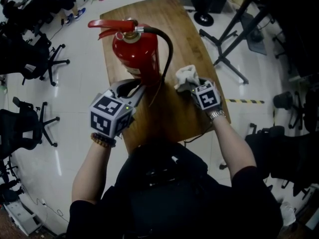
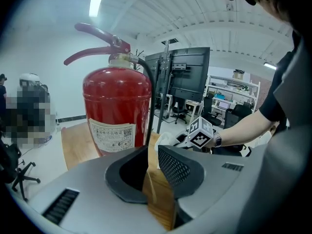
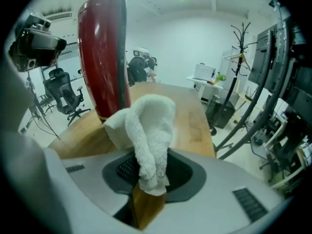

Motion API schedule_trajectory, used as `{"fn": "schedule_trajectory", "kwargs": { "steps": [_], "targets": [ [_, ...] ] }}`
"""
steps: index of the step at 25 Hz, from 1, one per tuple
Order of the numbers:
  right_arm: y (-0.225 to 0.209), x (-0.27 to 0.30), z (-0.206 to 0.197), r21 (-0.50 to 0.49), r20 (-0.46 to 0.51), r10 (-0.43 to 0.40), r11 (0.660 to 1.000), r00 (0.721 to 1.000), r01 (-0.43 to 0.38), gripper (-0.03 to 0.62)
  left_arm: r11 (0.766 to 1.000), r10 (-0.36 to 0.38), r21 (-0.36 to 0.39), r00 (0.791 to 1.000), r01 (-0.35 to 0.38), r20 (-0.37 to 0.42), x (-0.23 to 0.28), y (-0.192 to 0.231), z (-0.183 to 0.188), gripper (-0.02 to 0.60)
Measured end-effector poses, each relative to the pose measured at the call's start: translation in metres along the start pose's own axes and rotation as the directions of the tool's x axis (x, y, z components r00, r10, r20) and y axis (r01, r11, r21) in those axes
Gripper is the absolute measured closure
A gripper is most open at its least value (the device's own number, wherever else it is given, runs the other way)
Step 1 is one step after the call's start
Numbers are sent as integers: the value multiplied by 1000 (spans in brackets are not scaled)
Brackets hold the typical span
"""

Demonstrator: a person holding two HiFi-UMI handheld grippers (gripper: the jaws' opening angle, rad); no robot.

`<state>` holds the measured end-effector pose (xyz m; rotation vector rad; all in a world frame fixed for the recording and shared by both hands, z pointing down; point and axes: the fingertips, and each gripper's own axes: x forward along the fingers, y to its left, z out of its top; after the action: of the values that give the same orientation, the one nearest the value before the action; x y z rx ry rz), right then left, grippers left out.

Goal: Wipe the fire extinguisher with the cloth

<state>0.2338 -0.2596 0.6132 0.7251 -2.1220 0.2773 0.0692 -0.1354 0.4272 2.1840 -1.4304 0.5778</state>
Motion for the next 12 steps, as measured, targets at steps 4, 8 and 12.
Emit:
{"fn": "schedule_trajectory", "kwargs": {
  "steps": [4, 8, 12],
  "targets": [
    [-18, -24, 24, -15, 87, -20, 1000, 996, 22, 467, 1000, 10, -3, 1000, -10, 7, 0, -2, 2, 532],
    [-30, -53, 61, -24, 194, -18, 999, 981, 23, 467, 1000, 27, -10, 1000, -27, 15, -2, -2, 2, 532],
    [-33, -93, 121, -58, 341, 7, 998, 940, 14, 467, 999, 38, -13, 999, -37, 24, -6, -3, 5, 532]
  ]
}}
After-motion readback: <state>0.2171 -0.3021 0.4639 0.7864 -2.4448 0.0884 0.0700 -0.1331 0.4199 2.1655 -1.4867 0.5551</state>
